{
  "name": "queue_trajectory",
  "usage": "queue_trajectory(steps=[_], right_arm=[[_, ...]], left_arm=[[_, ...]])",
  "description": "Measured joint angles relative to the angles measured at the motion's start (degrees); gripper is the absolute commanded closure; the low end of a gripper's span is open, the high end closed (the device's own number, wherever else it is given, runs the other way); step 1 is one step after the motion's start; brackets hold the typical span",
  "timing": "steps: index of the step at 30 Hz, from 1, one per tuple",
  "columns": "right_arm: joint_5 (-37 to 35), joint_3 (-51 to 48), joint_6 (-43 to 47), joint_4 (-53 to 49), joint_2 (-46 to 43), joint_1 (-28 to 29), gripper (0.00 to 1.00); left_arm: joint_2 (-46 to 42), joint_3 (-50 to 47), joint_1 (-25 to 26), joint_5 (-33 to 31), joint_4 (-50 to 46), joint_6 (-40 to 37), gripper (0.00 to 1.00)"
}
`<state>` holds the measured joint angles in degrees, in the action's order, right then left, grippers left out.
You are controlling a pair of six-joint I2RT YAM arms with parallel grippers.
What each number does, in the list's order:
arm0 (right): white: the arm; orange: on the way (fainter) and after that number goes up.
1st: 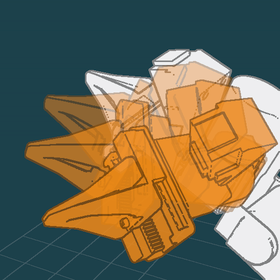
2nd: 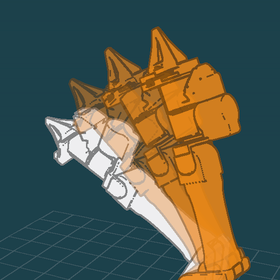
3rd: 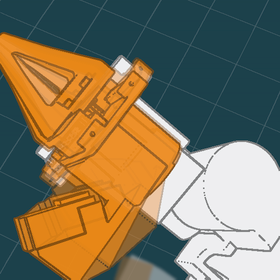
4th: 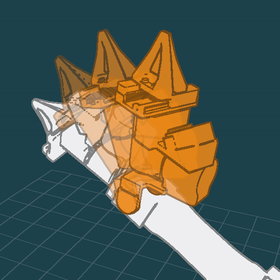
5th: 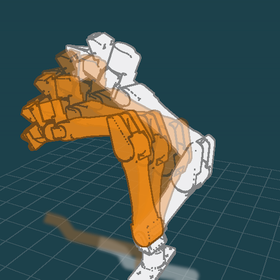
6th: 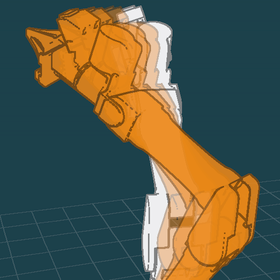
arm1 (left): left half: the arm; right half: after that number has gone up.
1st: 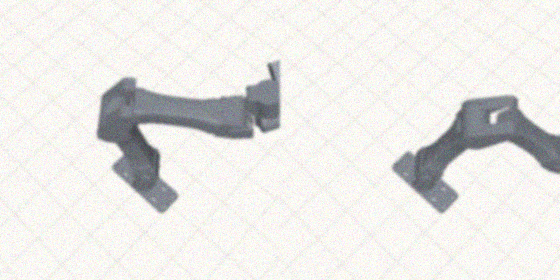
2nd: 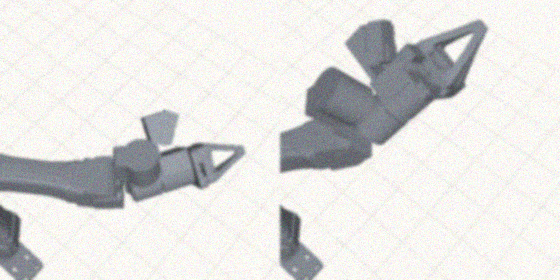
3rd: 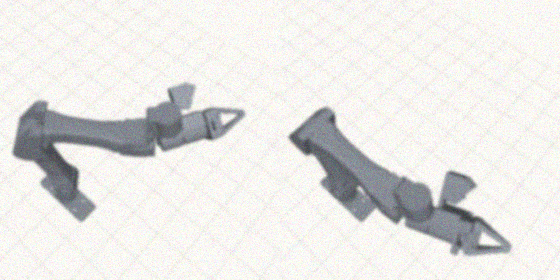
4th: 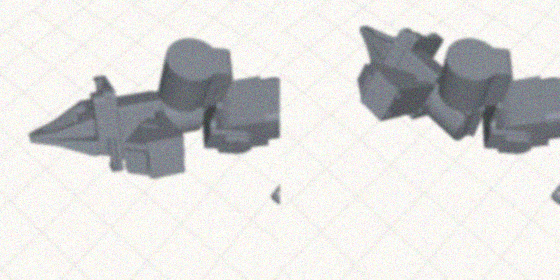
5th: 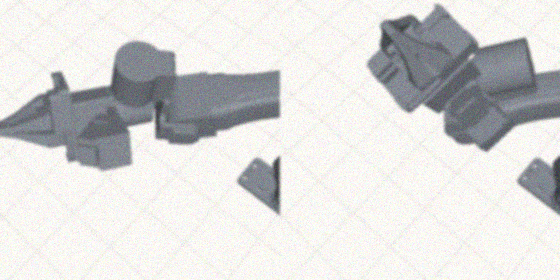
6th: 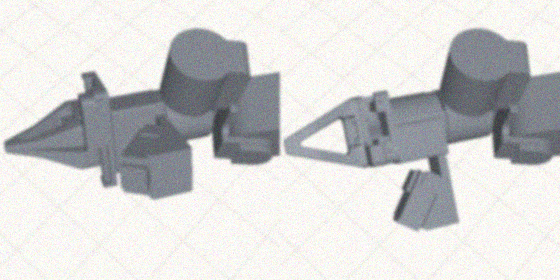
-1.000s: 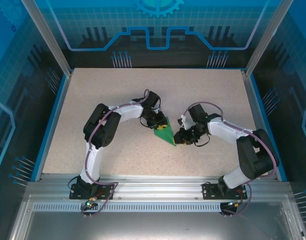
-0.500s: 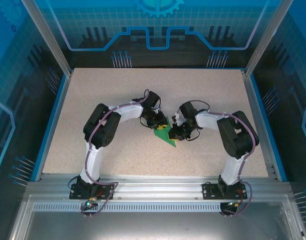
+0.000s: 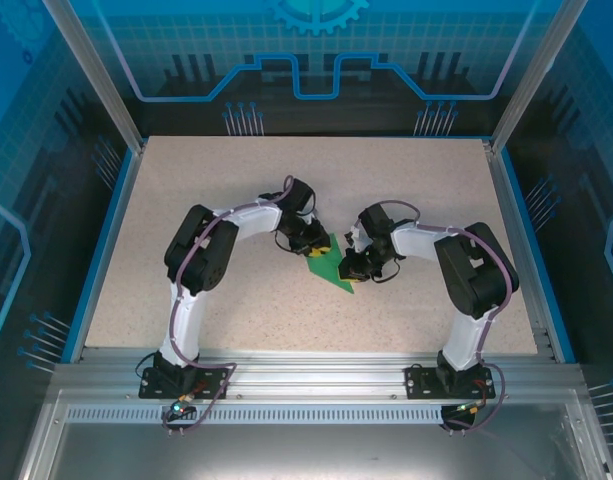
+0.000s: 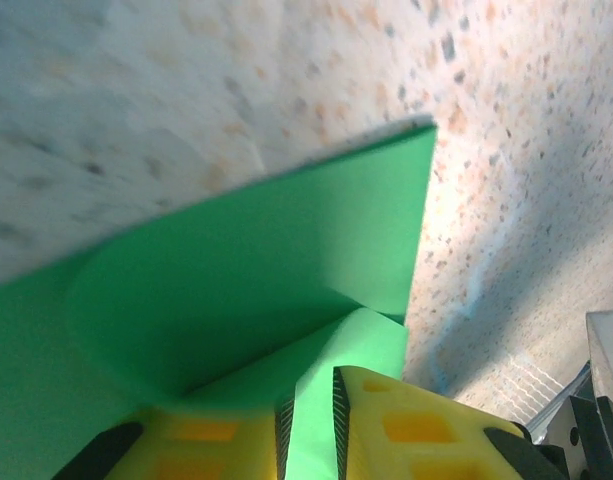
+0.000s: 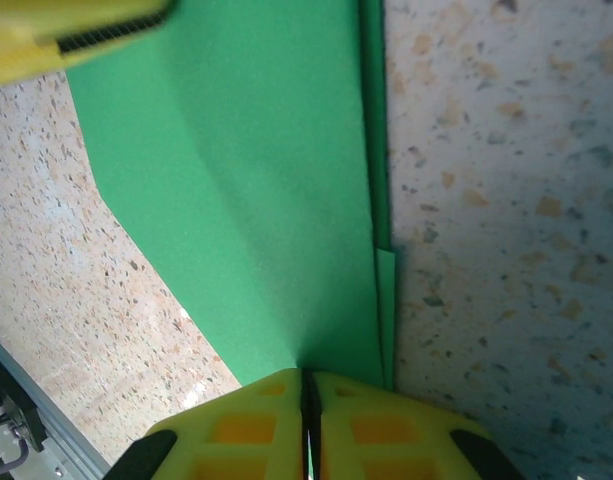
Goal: Fold a paper plane with a square sheet of paper (fold left side to right side)
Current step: Fourth fold the wing at the center of the table.
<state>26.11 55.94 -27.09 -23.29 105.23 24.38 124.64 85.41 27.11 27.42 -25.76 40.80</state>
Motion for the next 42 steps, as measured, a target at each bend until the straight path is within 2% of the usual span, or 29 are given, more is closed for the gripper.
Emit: queue_trajectory(steps=[9,19,22,27,30,33,38,42], right_arm=[[-0.2,-0.8,-0.2,0.9,-0.5,0.0,0.9],[-0.2,-1.2,-0.4,1.3,-0.9,0.0,0.9],[-0.2,-1.2,-0.4,1.3,-0.9,0.0,0.92],[-0.2,-1.2,-0.4,1.3,-1.0,0.0,0.93],[-0.2,-1.2,-0.4,1.3,-1.0,0.0,0.93],[-0.2,-1.2,-0.4,1.3,-1.0,0.0,0.93],[-0.2,-1.2,-0.4,1.3,-1.0,0.0,0.94],[-0.2,-1.2,-0.4,1.3,-1.0,0.0,0.94]], left_arm=[[3.3,5.3,-3.3,3.7,-5.7,-3.5,0.76],[3.7,6.3,-9.0,3.7,-6.6,-6.7,0.73],[2.2,5.4,-9.2,0.9,-6.2,-7.3,0.73],[-5.7,-0.5,-10.8,-2.6,-5.0,-7.8,0.73],[-10.7,-3.2,-8.6,-2.6,-3.7,-7.7,0.74],[-13.0,-5.6,-3.8,-2.1,-1.0,-6.5,0.76],[-12.0,-10.5,4.3,0.1,3.8,-2.0,0.8],[-9.7,-10.7,5.7,1.0,6.1,0.3,0.82]])
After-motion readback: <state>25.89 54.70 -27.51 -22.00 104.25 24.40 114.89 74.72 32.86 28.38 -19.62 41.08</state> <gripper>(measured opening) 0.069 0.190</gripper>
